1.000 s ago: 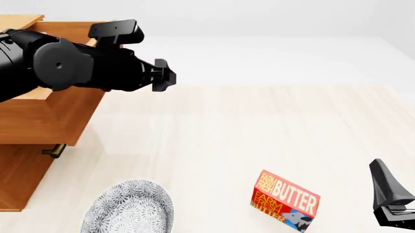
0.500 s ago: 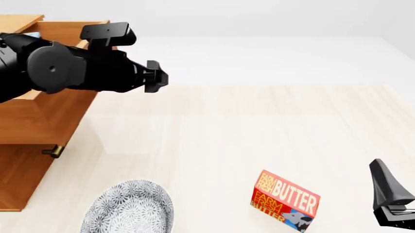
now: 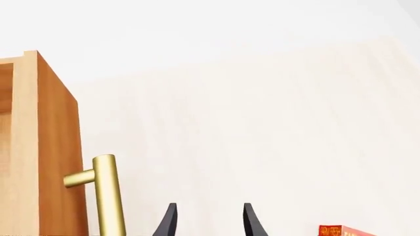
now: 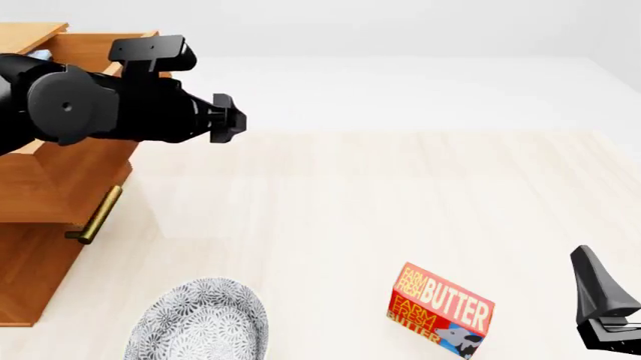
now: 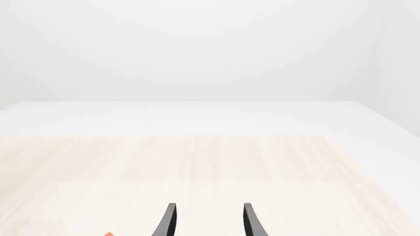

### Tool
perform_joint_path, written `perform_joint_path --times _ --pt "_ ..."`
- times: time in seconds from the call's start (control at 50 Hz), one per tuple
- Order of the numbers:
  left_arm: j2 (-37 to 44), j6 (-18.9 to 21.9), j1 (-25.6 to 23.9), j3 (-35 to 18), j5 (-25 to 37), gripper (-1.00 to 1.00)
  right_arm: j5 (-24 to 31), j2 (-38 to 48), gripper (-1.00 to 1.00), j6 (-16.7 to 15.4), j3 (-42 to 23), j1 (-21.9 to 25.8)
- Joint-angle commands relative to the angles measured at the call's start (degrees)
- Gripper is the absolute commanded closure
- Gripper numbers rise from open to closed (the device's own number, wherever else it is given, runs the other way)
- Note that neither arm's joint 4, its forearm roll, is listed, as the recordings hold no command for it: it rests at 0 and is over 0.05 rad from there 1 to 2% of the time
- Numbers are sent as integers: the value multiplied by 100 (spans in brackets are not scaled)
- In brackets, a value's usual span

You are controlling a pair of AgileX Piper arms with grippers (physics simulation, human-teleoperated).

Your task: Put the chocolate pudding in the top drawer of the cabinet and close it.

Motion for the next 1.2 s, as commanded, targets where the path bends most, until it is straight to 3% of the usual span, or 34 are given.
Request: perform_joint_path --times 0.02,1.2 --pt "-35 22 145 55 -9 -100 0 0 -100 3 0 -1" --pt "65 341 843 482 -442 -100 0 0 -100 1 0 0"
